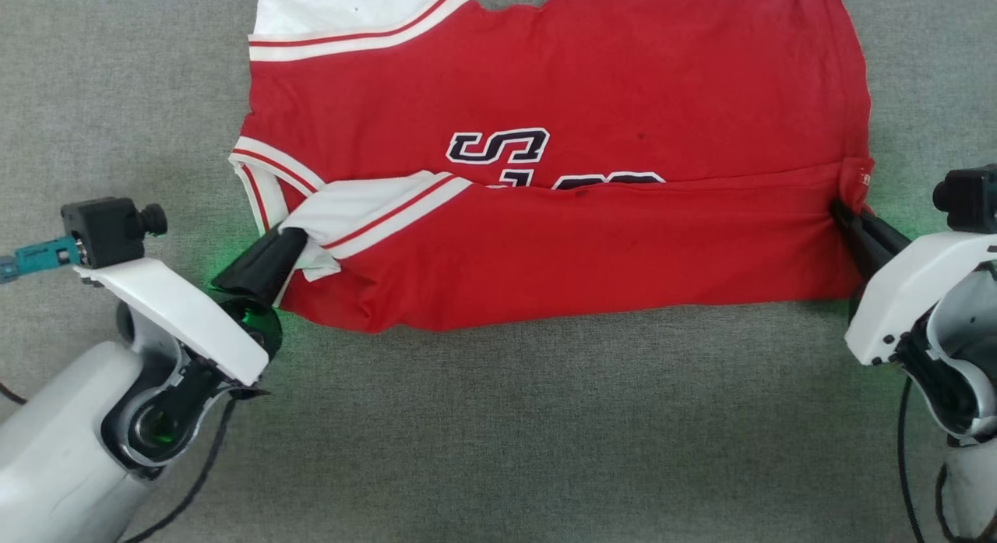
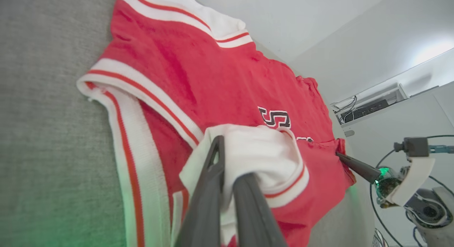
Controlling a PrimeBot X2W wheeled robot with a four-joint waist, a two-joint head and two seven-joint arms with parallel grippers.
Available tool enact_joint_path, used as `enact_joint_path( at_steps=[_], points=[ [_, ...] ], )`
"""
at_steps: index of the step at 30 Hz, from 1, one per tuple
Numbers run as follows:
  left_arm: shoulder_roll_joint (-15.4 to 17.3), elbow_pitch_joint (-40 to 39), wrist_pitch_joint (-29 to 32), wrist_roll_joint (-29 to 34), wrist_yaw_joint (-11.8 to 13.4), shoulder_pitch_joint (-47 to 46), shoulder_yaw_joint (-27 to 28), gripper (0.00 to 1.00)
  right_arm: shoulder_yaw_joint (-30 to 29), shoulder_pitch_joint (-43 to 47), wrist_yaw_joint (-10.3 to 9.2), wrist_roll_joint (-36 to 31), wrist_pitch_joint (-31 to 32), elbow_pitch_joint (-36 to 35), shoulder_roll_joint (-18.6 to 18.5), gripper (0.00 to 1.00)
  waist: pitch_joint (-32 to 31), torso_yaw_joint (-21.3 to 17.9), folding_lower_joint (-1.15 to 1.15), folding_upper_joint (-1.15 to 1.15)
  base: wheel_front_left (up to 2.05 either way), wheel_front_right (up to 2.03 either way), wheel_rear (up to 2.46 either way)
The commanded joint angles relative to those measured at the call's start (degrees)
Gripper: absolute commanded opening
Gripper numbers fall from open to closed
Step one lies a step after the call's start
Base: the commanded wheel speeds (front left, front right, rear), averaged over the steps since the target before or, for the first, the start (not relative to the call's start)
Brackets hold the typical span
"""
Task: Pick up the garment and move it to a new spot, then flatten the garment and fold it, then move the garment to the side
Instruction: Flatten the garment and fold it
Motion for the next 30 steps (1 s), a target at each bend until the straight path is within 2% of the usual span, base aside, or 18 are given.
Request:
enact_joint_path(
  at_steps=[1, 2, 3, 8, 12, 14, 18, 21, 24, 30],
  points=[
    [0.71, 0.43, -0.55, 1.06, 0.13, -0.89, -0.44, 1.0, 0.42, -0.02, -0.14, -0.29, -0.61, 1.09, 0.61, 0.4, -0.37, -0.05, 0.0, 0.0, 0.0, 0.0, 0.0],
    [1.4, 0.7, -0.86, 1.71, 0.13, -1.36, -1.0, 1.0, 0.53, -0.11, -0.13, -0.36, -1.15, 1.27, 0.7, 0.91, -0.72, -0.09, 0.0, 0.0, 0.0, 0.0, 0.0],
    [2.31, 0.86, -1.28, 2.52, 0.13, -1.77, -1.44, 1.0, 0.43, -0.18, -0.09, -0.48, -1.86, 1.23, 0.91, 1.0, -1.08, -0.18, 0.0, 0.0, 0.0, 0.0, 0.0],
    [8.73, 0.01, -2.28, 7.36, 0.14, -3.55, -3.41, 1.0, -0.87, 0.91, -0.1, -1.22, -4.52, -0.54, 1.14, 1.0, -3.03, -0.14, 0.0, 0.0, 0.0, 0.0, 0.0],
    [14.38, -2.52, 0.97, 8.87, 0.14, -5.04, -4.1, 1.0, -2.01, 1.58, -0.09, -1.63, -5.04, -3.23, 1.44, 1.0, -4.16, -0.16, 0.0, 0.0, 0.0, 0.0, 0.0],
    [16.7, -4.23, 4.76, 8.15, 0.45, -5.33, -4.77, 1.0, -2.12, 1.9, -0.09, -1.87, -4.76, -4.32, 1.61, 1.0, -4.47, -0.36, 0.0, 0.0, 0.0, 0.0, 0.0],
    [20.01, -8.05, 16.21, 4.87, 2.42, -5.23, -7.52, 1.0, -1.6, 1.75, -0.1, -2.28, -4.07, -5.7, 2.1, 1.0, -4.71, -1.1, 0.0, 0.0, 0.0, 0.0, 0.0],
    [20.63, -9.84, 21.88, 1.7, 3.27, -5.53, -8.52, 1.0, -0.98, 0.99, -0.1, -2.46, -3.83, -6.07, 2.67, 1.0, -4.35, -1.98, 0.0, 0.0, 0.0, 0.0, 0.0],
    [19.88, -9.49, 24.07, -0.29, 3.53, -5.86, -8.89, 1.0, -0.63, 0.6, -0.09, -2.37, -4.02, -6.11, 2.93, 1.0, -3.93, -2.58, 0.0, 0.0, 0.0, 0.0, 0.0],
    [17.37, -2.91, 29.83, -2.71, 3.84, -6.7, -10.44, 1.0, 0.16, -0.08, -0.09, -1.85, -4.72, -5.22, 3.6, 1.0, -2.68, -4.58, 0.0, 0.0, 0.0, 0.0, 0.0]
  ],
)
